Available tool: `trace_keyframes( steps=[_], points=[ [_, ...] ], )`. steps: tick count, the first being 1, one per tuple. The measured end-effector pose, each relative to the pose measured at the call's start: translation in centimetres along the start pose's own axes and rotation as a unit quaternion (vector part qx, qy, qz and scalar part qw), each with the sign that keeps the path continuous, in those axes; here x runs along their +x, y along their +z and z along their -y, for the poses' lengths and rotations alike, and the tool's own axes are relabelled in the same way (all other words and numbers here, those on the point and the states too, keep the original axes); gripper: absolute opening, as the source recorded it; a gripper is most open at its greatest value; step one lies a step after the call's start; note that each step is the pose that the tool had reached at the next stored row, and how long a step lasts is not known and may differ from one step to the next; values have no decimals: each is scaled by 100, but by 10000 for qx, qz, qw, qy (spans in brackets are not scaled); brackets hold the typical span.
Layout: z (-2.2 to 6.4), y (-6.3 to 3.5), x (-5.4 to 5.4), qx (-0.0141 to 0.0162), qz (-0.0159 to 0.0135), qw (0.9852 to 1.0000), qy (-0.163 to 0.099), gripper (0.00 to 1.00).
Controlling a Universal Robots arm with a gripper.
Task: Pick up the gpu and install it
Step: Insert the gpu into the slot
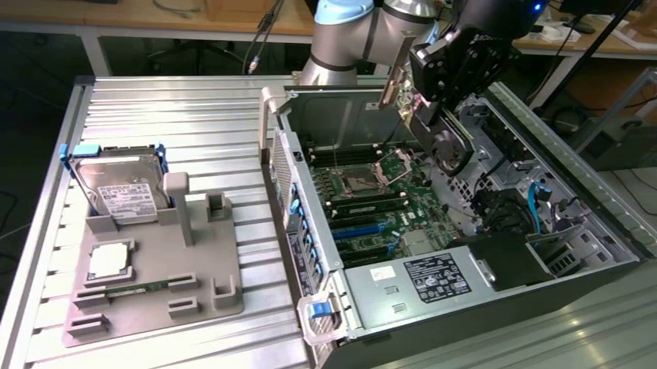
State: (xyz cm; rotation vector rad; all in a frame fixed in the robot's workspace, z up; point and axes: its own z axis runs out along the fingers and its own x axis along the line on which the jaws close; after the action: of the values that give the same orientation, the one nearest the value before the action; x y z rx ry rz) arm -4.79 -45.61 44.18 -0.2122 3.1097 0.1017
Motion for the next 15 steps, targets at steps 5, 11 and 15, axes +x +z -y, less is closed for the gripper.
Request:
trace_keyframes(
  steps=[5, 11, 15],
  points=[
    [0, 0, 0, -3, -7, 9999, -111, 27],
    [0, 0, 0, -7, -16, 9997, -258, 27],
    [0, 0, 0, -10, -25, 9992, -391, 27]
  ],
)
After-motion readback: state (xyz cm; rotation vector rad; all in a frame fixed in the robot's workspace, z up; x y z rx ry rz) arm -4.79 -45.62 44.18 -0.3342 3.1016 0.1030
